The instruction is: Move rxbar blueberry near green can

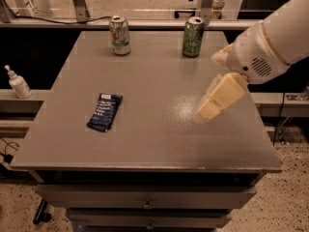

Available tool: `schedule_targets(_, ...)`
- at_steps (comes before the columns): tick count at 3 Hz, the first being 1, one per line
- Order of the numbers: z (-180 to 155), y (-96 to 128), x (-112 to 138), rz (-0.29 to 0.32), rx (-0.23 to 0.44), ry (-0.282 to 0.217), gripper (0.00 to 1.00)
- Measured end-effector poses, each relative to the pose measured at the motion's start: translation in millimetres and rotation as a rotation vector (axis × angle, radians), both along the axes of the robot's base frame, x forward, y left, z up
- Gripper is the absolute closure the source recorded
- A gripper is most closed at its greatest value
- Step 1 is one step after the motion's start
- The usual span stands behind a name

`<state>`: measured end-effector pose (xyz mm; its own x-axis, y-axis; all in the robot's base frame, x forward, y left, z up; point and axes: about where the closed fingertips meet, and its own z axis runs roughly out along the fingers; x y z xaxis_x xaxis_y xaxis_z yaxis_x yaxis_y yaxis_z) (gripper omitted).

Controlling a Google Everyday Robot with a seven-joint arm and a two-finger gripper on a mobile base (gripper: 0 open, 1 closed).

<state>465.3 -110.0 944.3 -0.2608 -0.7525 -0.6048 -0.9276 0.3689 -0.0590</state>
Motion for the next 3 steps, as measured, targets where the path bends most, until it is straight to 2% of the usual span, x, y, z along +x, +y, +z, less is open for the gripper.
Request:
schedule_targets(1,0,36,-1,0.023,0.089,-0.039,0.0)
schedule_targets(2,0,36,-1,0.023,0.089,-0.039,0.0)
schedule_targets(3,-16,56,9,0.022,0.135,-0.046,0.0)
